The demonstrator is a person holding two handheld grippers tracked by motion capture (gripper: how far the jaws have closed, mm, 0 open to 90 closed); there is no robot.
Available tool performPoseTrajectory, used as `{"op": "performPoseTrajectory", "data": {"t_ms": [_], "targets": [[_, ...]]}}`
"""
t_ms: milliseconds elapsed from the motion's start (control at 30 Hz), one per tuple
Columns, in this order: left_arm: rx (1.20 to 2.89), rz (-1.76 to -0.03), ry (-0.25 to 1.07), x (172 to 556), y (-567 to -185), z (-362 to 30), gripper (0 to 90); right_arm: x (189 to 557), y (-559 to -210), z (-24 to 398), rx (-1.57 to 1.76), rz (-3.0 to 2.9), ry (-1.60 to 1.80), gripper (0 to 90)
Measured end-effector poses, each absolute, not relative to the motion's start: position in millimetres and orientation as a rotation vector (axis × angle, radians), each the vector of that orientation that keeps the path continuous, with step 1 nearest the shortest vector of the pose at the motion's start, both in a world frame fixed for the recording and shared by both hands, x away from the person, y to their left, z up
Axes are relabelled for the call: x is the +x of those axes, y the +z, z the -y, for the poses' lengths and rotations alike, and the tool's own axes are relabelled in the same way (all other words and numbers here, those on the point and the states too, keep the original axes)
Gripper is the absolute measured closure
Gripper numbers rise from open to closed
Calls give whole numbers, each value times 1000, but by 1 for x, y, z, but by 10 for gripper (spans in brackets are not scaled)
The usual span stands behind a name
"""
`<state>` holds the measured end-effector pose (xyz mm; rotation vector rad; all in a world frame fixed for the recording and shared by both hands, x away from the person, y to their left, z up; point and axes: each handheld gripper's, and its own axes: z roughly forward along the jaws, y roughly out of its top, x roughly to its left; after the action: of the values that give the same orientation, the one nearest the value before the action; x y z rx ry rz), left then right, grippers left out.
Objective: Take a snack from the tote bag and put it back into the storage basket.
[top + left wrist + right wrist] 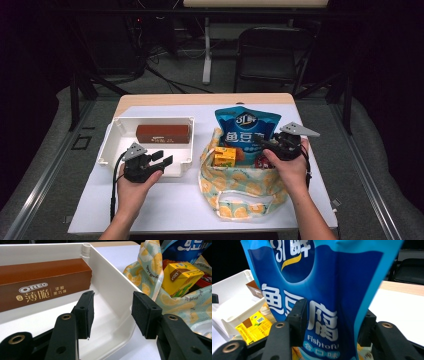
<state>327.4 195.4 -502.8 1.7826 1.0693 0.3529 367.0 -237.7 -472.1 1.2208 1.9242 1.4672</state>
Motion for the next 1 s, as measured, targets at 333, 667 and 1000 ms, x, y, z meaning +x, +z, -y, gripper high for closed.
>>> {"op": "performPoseTrajectory", "data": {"t_ms": [333, 667, 1000], "targets": [[1783, -1065, 348, 327, -503, -192, 532, 369, -475, 234, 1152, -1957, 1483, 797], [1778, -1062, 344, 327, -503, -193, 531, 361, -467, 227, 1073, -1984, 1470, 900], [1768, -1047, 348, 329, -498, -191, 530, 357, -443, 227, 1041, -1941, 1507, 900]]}}
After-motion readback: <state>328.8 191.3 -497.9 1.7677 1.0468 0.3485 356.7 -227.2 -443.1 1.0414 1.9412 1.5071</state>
